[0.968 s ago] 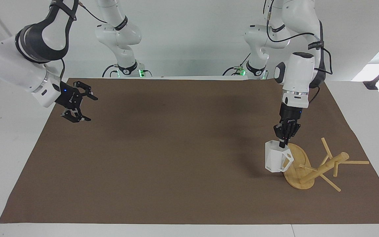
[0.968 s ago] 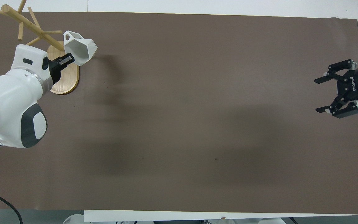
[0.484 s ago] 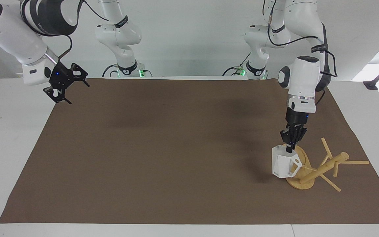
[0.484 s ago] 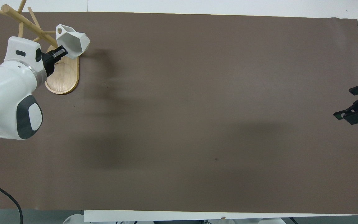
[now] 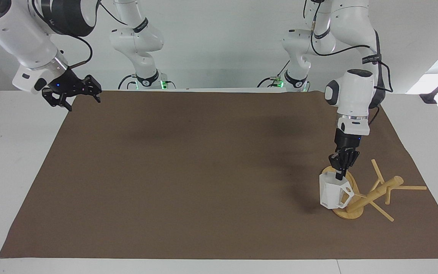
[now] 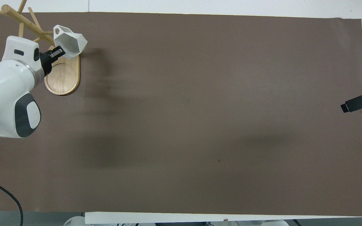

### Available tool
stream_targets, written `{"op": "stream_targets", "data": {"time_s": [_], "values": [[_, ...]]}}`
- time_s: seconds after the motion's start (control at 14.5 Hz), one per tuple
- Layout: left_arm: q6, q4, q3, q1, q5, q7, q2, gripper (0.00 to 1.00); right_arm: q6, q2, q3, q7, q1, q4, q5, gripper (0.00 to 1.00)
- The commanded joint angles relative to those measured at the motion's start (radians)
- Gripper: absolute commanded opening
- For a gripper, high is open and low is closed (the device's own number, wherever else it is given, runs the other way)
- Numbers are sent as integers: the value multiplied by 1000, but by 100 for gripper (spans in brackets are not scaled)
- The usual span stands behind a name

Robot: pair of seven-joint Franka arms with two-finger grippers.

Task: Hang cup on rack

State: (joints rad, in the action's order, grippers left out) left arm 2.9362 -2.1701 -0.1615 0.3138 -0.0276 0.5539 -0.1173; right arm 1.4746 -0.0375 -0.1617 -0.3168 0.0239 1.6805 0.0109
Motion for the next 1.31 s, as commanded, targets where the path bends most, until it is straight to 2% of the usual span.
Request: {"op": "stream_targets", "data": {"time_s": [0.0, 0.21, 0.48, 0.97, 1.24], "values": [[8, 12, 10, -24, -15, -15, -7, 0, -27, 8, -38, 148, 10, -1, 23, 99], [7, 12, 10, -36, -15, -16, -7, 0, -4, -1, -36, 292, 11, 22, 24, 99], [7, 12, 10, -50, -15, -16, -7, 0, -4, -8, -30, 315, 10, 30, 24, 99], [-8, 18, 10, -50, -14, -14, -7, 20, -8, -7, -32, 311, -4, 31, 18, 99], [-9, 18, 10, -48, -14, -14, -7, 20, -7, -7, -32, 311, -7, 31, 12, 99]]}}
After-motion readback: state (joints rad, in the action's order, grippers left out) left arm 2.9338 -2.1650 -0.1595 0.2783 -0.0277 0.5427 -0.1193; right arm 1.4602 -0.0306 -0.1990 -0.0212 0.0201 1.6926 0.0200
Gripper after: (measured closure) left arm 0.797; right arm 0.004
